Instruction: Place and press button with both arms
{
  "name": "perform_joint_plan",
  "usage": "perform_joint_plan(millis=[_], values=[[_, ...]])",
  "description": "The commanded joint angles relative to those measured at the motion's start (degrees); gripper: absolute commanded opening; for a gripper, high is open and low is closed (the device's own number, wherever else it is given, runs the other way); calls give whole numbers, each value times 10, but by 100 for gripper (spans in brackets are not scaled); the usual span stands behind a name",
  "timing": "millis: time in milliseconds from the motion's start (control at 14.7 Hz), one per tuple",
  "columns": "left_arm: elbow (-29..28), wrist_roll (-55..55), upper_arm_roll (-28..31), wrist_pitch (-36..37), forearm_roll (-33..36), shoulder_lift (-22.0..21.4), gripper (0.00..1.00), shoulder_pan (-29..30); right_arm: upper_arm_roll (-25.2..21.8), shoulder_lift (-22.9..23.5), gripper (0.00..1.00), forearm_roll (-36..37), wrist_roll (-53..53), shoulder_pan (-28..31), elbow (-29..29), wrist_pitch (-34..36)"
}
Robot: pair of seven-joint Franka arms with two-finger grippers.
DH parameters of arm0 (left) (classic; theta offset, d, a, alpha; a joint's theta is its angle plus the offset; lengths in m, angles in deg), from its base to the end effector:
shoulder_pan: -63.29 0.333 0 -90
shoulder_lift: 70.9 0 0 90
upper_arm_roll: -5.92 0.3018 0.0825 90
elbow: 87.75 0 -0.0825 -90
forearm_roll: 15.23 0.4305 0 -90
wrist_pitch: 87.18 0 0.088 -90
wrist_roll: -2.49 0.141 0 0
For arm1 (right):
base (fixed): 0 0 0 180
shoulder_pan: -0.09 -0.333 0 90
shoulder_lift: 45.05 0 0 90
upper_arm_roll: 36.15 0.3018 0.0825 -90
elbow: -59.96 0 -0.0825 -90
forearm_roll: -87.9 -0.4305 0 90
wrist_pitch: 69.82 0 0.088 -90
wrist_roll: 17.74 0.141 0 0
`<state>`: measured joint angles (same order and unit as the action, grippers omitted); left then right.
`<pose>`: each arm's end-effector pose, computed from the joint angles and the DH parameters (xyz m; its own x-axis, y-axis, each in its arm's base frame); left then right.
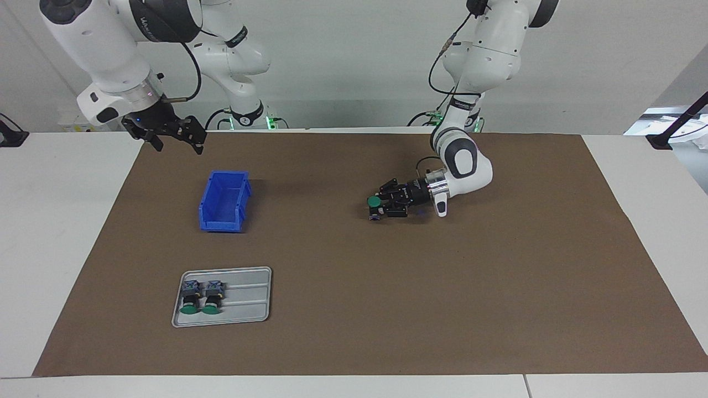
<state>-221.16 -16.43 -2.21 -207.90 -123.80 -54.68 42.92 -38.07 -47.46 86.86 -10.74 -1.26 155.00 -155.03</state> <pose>0.4460 -0.3288 0.1594 0.1638 0.2726 -0.9481 0.9854 0.0000 0.1703 0.5726 -0.0033 0.5495 0.9829 -0.1299 -0.1306 -0.1315 -0.9913 -0.0037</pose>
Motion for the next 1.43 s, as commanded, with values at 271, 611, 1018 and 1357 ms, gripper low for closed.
perform_joint_plan(millis=[271, 611, 1018, 1357], values=[[-8, -10, -1, -37, -15, -10, 65, -5, 1, -13, 98, -3, -12, 2, 14, 1], [-1, -43, 0, -67, -14, -24, 100, -13, 1, -13, 98, -3, -12, 2, 14, 1], [1, -80, 0, -119, -2, -70, 100, -13, 1, -13, 98, -3, -12, 2, 14, 1], [0, -124, 4, -138, 120, -102, 100, -2, 1, -13, 98, -3, -12, 2, 14, 1]])
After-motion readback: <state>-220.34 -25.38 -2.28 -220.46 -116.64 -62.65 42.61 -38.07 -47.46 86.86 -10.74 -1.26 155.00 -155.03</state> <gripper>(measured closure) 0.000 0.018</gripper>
